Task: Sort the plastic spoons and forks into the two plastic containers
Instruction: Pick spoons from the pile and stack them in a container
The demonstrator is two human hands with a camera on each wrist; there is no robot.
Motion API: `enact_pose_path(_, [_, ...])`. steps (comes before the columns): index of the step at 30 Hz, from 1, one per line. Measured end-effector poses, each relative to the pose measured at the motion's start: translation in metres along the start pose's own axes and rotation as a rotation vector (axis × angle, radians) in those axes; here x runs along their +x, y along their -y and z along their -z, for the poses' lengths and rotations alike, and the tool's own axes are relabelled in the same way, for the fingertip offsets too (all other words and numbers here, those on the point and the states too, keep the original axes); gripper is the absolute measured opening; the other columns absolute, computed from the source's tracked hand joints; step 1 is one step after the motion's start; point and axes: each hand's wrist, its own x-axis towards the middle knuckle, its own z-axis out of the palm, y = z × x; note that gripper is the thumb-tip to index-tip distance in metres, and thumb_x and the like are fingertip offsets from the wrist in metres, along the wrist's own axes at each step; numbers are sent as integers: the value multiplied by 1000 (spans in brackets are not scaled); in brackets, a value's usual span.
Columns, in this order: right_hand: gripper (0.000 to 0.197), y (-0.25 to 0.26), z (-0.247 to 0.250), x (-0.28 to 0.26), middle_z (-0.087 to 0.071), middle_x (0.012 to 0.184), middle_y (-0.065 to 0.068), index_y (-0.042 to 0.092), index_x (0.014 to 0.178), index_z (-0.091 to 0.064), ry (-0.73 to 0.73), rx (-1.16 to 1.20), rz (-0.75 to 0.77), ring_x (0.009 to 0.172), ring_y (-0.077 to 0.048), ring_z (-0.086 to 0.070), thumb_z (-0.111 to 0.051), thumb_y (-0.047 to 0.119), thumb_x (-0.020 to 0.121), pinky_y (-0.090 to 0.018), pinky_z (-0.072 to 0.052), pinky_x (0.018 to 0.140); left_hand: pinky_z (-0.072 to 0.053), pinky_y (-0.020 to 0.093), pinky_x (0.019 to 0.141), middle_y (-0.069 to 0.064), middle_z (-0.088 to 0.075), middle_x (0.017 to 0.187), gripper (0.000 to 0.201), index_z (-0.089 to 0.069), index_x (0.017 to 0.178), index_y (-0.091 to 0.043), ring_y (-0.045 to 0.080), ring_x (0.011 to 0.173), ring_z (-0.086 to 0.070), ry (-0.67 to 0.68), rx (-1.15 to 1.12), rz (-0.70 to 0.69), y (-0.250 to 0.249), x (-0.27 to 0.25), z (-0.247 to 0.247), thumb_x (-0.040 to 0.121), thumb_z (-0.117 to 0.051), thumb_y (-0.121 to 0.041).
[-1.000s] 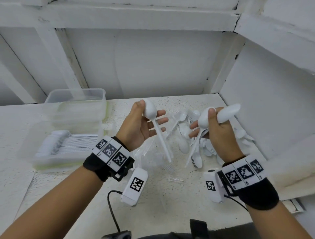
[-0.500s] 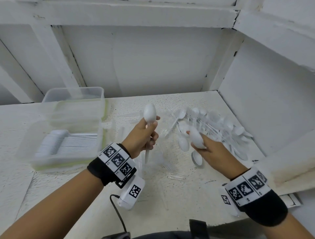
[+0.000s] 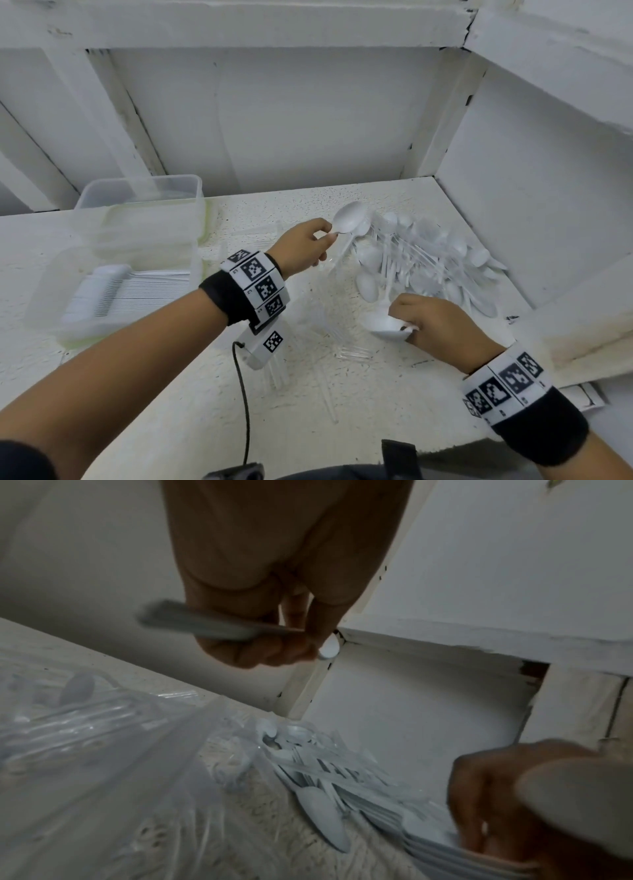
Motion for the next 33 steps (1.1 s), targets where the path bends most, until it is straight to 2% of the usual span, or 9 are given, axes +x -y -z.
enact_pose_path(3, [18,0,2,6,-66,83,13,21,77,-71,-37,194,16,71,-5,-61,-60,34,72,-28,-50,55,-34,20,55,-4,-50,70,18,-50,99,-14,9,61,-44,-69,123,37,1,22,-6,99,-40,-28])
enact_pose_path(7, [24,3,5,15,-64,81,17,27,88,-66,-160,366,-4,78,-1,-62,-64,10,72,-21,-49,67,-27,20,52,-4,-41,68,24,-45,77,-12,14,65,-41,-57,287,81,1,52,-19,98,-39,-22])
enact_pose_path(10, [40,10,15,19,-65,80,14,33,93,-64,-446,495,-62,77,12,-57,-58,-3,75,-7,-43,66,-27,18,50,-3,-41,67,26,-41,69,-15,14,64,-41,-8,399,77,-1,67,-28,95,-40,-15])
enact_pose_path(12, [31,17,22,21,-62,73,16,39,86,-58,-646,671,-132,67,8,-53,-53,9,83,-11,-42,61,-29,20,51,0,-47,71,19,-50,77,-11,18,73,-46,51,507,62,-3,73,-32,94,-43,-16])
enact_pose_path(15, [14,18,28,27,-49,58,17,29,79,-48,-809,737,-247,55,0,-41,-48,18,89,-25,-39,54,-32,23,54,3,-51,74,18,-55,84,-9,19,76,-48,119,618,66,-4,79,-36,93,-49,-24])
enact_pose_path(18, [18,18,28,31,-42,55,13,20,72,-43,-836,758,-299,56,-4,-38,-47,24,89,-27,-37,54,-28,21,46,-1,-42,62,34,-42,64,-13,18,68,-47,127,662,83,-2,81,-42,92,-52,-28])
enact_pose_path(22, [21,21,21,29,-41,55,14,10,74,-45,-827,807,-293,55,-2,-36,-49,26,86,-16,-35,51,-29,19,45,-1,-42,60,36,-38,61,-14,10,51,-38,205,673,96,2,76,-50,93,-51,-22])
enact_pose_path(27, [24,23,16,28,-42,60,11,-11,82,-50,-800,832,-298,57,-1,-38,-53,10,91,-12,-35,54,-29,20,45,-1,-41,60,38,-37,60,-14,10,51,-36,222,669,93,1,69,-52,93,-53,-26])
enact_pose_path(33, [32,27,20,27,-43,67,9,-12,84,-50,-827,834,-293,65,-1,-41,-49,21,85,-9,-38,61,-32,22,54,-2,-43,62,37,-41,60,-16,11,58,-41,256,505,142,-7,63,-45,87,-59,-35])
